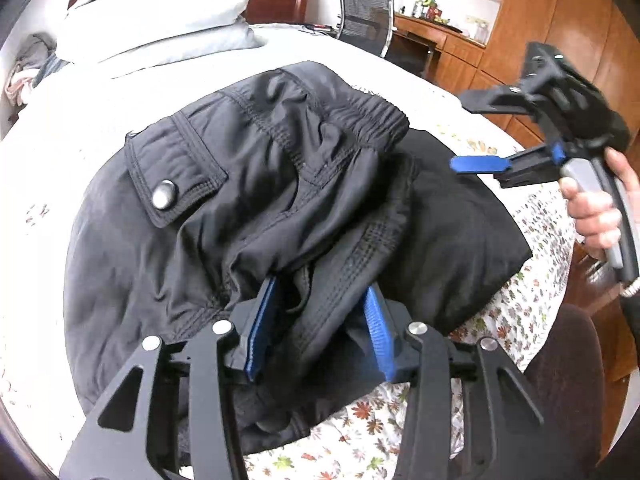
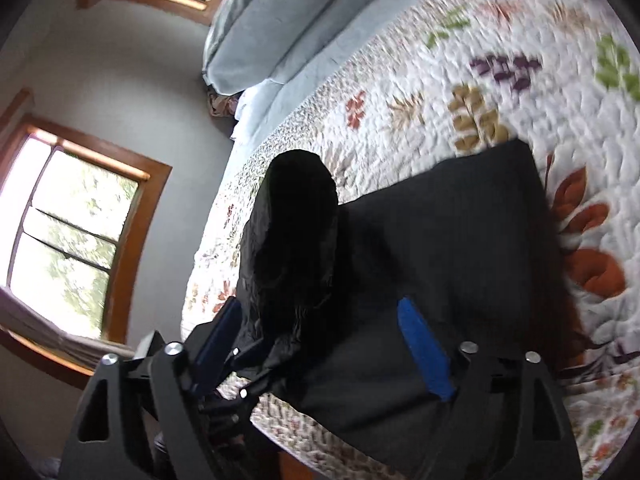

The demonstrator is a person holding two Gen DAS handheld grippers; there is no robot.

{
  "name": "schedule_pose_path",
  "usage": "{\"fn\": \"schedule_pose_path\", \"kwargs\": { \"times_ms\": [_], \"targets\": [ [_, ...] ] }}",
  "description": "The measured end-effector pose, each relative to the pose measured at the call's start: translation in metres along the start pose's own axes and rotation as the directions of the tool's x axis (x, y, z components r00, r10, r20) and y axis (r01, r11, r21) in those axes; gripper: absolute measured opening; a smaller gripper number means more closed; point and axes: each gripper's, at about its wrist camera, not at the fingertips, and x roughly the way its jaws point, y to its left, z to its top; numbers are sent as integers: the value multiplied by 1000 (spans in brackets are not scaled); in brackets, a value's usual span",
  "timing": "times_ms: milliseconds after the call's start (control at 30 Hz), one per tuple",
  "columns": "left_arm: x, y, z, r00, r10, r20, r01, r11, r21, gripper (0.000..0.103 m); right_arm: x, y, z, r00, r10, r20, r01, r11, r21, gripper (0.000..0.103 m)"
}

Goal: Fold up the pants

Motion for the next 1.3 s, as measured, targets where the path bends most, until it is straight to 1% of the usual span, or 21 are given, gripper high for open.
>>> {"fn": "schedule_pose_path", "kwargs": {
  "times_ms": [33,67,100,167,233,267,333,400,467,533,600,667,700,767,800,867,933,1000,1033,1133,1300],
  "targets": [
    [-5,0,0,1000,-8,1,8,1000,-6,45,4,-6,3,1000,9,-6,-9,999,33,84],
    [-15,-12,-3,1000,-18,3,18,1000,-15,46,6,-11,5,1000,25,-11,-24,998,58,85],
    [-21,-5,-5,999,-39,6,39,998,-39,46,10,-15,7,999,43,-15,-41,996,83,86],
    [-40,10,-4,998,-63,21,64,995,-72,52,19,-23,15,996,88,-29,-84,988,130,86],
    [-60,19,-7,996,-71,47,76,992,-102,56,26,-22,24,993,106,-45,-99,986,133,86],
    [-59,18,-17,996,-68,60,74,991,-115,60,32,-18,29,994,99,-56,-92,988,121,86],
    [-71,26,-23,994,-62,90,76,984,-162,64,45,-11,36,992,92,-87,-83,992,99,87],
    [-86,42,-26,990,-61,128,91,966,-240,72,56,-5,40,990,89,-113,-80,993,86,87],
    [-100,59,-31,986,-20,165,73,945,-320,92,67,2,42,987,81,-139,-72,995,66,88],
    [-113,77,-36,981,53,184,25,918,-395,93,76,7,43,984,83,-157,-75,996,54,88],
    [-124,102,-41,982,94,165,-9,892,-453,95,84,11,42,981,86,-173,-79,996,49,88],
    [-125,119,-47,983,131,129,-48,860,-507,95,93,16,41,978,79,-195,-73,997,37,88],
    [-128,127,-43,984,136,118,-55,851,-522,96,97,19,41,977,77,-199,-72,997,33,88],
    [-124,137,-47,985,150,82,-81,832,-549,99,105,23,40,974,78,-211,-74,997,26,88],
    [-121,138,-48,986,155,64,-95,830,-550,99,109,26,39,974,72,-215,-70,997,15,87],
    [-119,141,-49,985,169,30,-126,831,-542,99,112,31,36,973,66,-220,-69,998,-6,78],
    [-113,138,-50,984,176,4,-147,840,-523,99,115,35,33,975,13,-223,-25,999,-48,53],
    [-106,136,-52,985,173,-6,-151,841,-519,99,118,34,32,974,2,-227,-13,999,-49,38],
    [-104,136,-53,986,168,-7,-147,843,-517,99,118,32,31,974,21,-226,-29,999,-33,33],
    [-100,133,-55,986,168,-18,-153,847,-509,99,114,38,29,977,21,-213,-35,998,-59,28],
    [-95,134,-56,986,162,-38,-159,849,-504,99,106,53,25,981,23,-190,-41,995,-93,26]
  ]
}}
